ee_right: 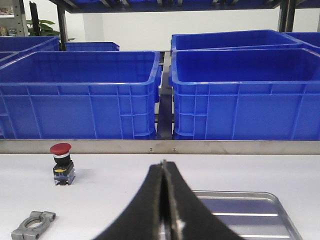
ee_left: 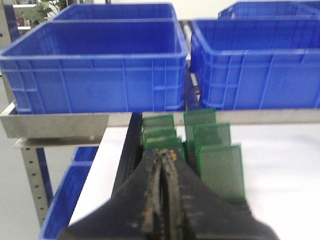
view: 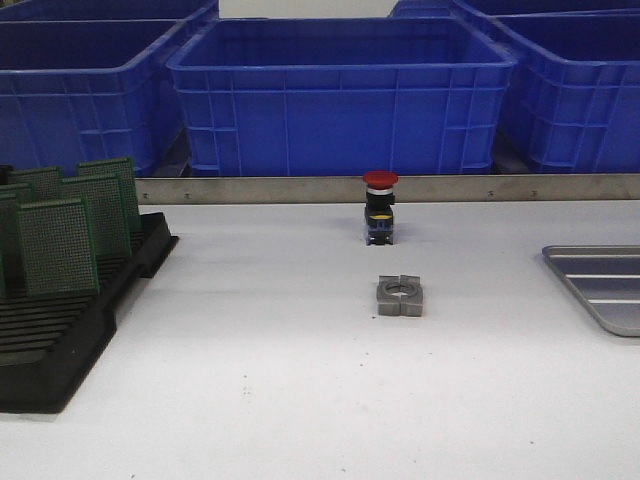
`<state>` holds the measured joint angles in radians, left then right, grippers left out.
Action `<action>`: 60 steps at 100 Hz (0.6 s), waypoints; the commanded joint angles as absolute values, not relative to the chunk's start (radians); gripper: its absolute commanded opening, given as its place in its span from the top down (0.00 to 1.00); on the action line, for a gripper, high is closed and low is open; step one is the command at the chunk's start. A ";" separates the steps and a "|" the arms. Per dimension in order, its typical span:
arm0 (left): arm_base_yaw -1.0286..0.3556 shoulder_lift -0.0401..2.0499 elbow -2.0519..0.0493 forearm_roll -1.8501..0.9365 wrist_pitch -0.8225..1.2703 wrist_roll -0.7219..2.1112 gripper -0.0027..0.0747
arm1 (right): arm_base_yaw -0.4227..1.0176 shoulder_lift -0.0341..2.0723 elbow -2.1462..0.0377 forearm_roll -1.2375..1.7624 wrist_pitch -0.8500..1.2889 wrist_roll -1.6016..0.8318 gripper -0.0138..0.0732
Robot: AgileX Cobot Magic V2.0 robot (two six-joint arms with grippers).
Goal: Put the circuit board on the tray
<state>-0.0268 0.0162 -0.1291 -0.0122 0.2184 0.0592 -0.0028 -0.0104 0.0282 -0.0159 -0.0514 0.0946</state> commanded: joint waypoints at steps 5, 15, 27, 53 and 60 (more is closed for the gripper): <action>-0.030 0.128 -0.303 -0.045 0.230 0.049 0.99 | -0.005 -0.028 0.034 -0.024 -0.138 0.091 0.92; -0.030 0.232 -0.434 -0.043 0.358 0.056 0.99 | -0.005 -0.028 0.034 -0.024 -0.138 0.091 0.92; -0.030 0.379 -0.595 -0.040 0.530 0.066 0.99 | -0.005 -0.028 0.034 -0.024 -0.138 0.091 0.92; -0.030 0.677 -0.833 -0.040 0.752 0.119 0.99 | -0.005 -0.028 0.034 -0.024 -0.138 0.091 0.92; -0.030 0.728 -0.854 -0.040 0.755 0.119 0.99 | -0.005 -0.028 0.034 -0.024 -0.138 0.091 0.92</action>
<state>-0.0268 0.6581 -0.7920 -0.0297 0.7913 0.1107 -0.0028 -0.0104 0.0287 -0.0159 -0.0531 0.0946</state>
